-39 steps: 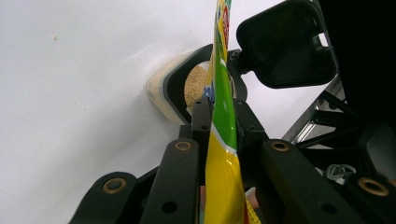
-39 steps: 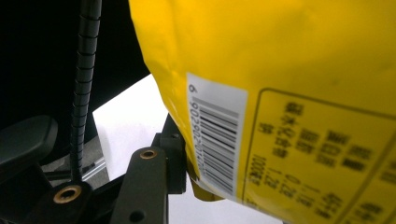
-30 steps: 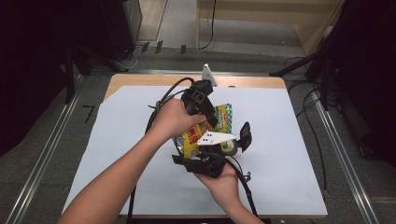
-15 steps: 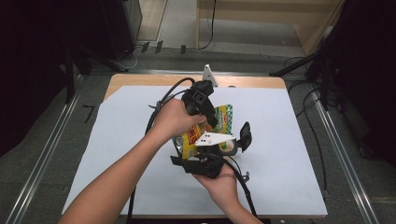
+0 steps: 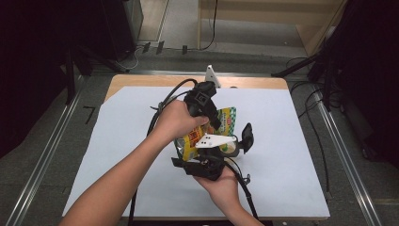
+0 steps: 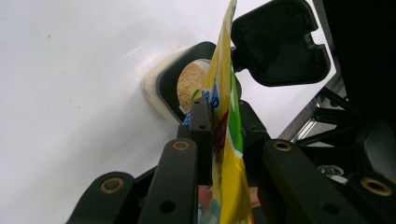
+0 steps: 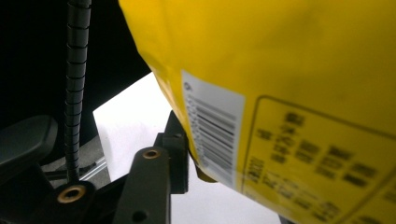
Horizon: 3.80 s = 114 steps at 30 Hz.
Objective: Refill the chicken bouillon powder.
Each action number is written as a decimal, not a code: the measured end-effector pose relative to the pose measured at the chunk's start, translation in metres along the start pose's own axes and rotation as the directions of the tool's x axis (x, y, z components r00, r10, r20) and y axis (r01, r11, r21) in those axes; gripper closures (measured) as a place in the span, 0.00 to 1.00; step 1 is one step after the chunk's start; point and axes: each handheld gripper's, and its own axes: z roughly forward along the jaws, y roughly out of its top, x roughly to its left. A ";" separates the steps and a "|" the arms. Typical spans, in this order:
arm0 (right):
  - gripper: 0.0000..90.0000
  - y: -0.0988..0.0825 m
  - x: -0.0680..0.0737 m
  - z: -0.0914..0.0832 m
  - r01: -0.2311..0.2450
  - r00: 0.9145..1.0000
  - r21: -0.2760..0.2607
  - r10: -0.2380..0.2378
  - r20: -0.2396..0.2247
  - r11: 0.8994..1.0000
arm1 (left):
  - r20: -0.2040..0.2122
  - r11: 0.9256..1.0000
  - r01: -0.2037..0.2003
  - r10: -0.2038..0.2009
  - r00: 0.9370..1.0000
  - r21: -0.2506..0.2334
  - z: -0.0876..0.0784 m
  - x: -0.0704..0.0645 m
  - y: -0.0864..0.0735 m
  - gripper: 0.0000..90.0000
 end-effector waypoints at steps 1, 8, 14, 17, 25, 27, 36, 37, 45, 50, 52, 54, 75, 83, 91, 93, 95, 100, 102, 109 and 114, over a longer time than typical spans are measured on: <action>0.76 0.000 0.000 0.000 0.001 1.000 -0.001 -0.001 0.002 1.000 | 0.001 1.000 0.001 -0.001 1.000 -0.005 0.000 0.000 0.000 0.90; 0.75 0.000 0.000 0.000 -0.008 1.000 -0.002 0.008 -0.003 1.000 | -0.002 1.000 0.000 0.000 1.000 -0.001 0.001 0.001 -0.001 0.91; 0.75 0.000 -0.001 0.001 -0.012 1.000 0.002 0.012 -0.010 1.000 | 0.006 1.000 0.008 -0.008 1.000 -0.008 0.001 0.002 -0.001 0.91; 0.75 -0.001 -0.001 0.001 -0.013 1.000 0.000 0.013 -0.009 1.000 | 0.010 1.000 0.007 -0.007 1.000 -0.004 0.001 0.002 0.000 0.91; 0.77 -0.001 -0.001 0.001 -0.007 1.000 0.007 0.007 -0.008 1.000 | 0.020 1.000 0.004 -0.004 1.000 -0.006 0.001 0.004 -0.001 0.91; 0.76 -0.003 -0.001 0.002 0.005 1.000 0.005 -0.005 -0.003 1.000 | 0.026 1.000 -0.001 0.001 1.000 -0.018 0.001 0.005 -0.004 0.91; 0.72 -0.010 0.003 0.009 0.077 0.997 0.038 -0.078 0.022 0.996 | 0.086 0.996 -0.012 0.020 0.996 -0.093 0.002 0.022 -0.023 0.90; 0.72 -0.011 0.004 0.010 0.088 0.996 0.041 -0.089 0.023 0.995 | 0.087 0.995 -0.013 0.021 0.996 -0.096 0.002 0.023 -0.025 0.90; 0.71 -0.019 0.005 0.014 0.143 0.989 0.073 -0.146 0.039 0.987 | 0.142 0.986 -0.039 0.063 0.988 -0.164 0.006 0.037 -0.041 0.90; 0.71 -0.024 0.005 0.017 0.188 0.980 0.096 -0.193 0.042 0.977 | 0.180 0.978 -0.048 0.086 0.980 -0.205 0.008 0.048 -0.050 0.90; 0.71 -0.026 0.005 0.018 0.202 0.977 0.105 -0.208 0.045 0.974 | 0.196 0.975 -0.051 0.094 0.976 -0.214 0.009 0.052 -0.053 0.90; 0.71 -0.028 0.005 0.020 0.226 0.971 0.115 -0.233 0.053 0.967 | 0.212 0.972 -0.049 0.100 0.972 -0.232 0.010 0.055 -0.057 0.91; 0.70 -0.048 -0.003 0.026 0.245 0.963 0.189 -0.262 0.068 0.951 | 0.302 0.955 -0.017 0.111 0.947 -0.297 0.019 0.078 -0.077 0.93; 0.69 -0.051 -0.004 0.027 0.249 0.962 0.194 -0.266 0.067 0.949 | 0.303 0.952 -0.014 0.111 0.946 -0.304 0.019 0.079 -0.081 0.93; 0.69 -0.054 -0.005 0.028 0.253 0.961 0.204 -0.270 0.062 0.946 | 0.300 0.948 -0.011 0.112 0.947 -0.317 0.020 0.080 -0.086 0.93; 0.69 -0.054 -0.005 0.029 0.257 0.959 0.205 -0.275 0.062 0.944 | 0.291 0.946 -0.016 0.116 0.950 -0.323 0.020 0.081 -0.088 0.93; 0.68 -0.054 -0.005 0.030 0.257 0.960 0.204 -0.273 0.056 0.945 | 0.278 0.945 -0.026 0.121 0.953 -0.325 0.018 0.080 -0.090 0.94; 0.65 -0.056 -0.008 0.031 0.226 0.970 0.200 -0.238 0.040 0.953 | 0.271 0.946 -0.030 0.123 0.955 -0.323 0.016 0.083 -0.094 0.96; 0.65 -0.057 -0.009 0.032 0.219 0.972 0.205 -0.232 0.042 0.954 | 0.272 0.946 -0.025 0.118 0.955 -0.323 0.014 0.085 -0.096 0.96; 0.63 -0.058 -0.009 0.033 0.217 0.972 0.200 -0.230 0.045 0.955 | 0.293 0.944 -0.020 0.122 0.948 -0.328 0.007 0.090 -0.101 0.98; 0.61 -0.056 -0.012 0.031 0.195 0.977 0.185 -0.208 0.052 0.963 | 0.318 0.936 0.003 0.117 0.941 -0.352 0.000 0.096 -0.105 0.98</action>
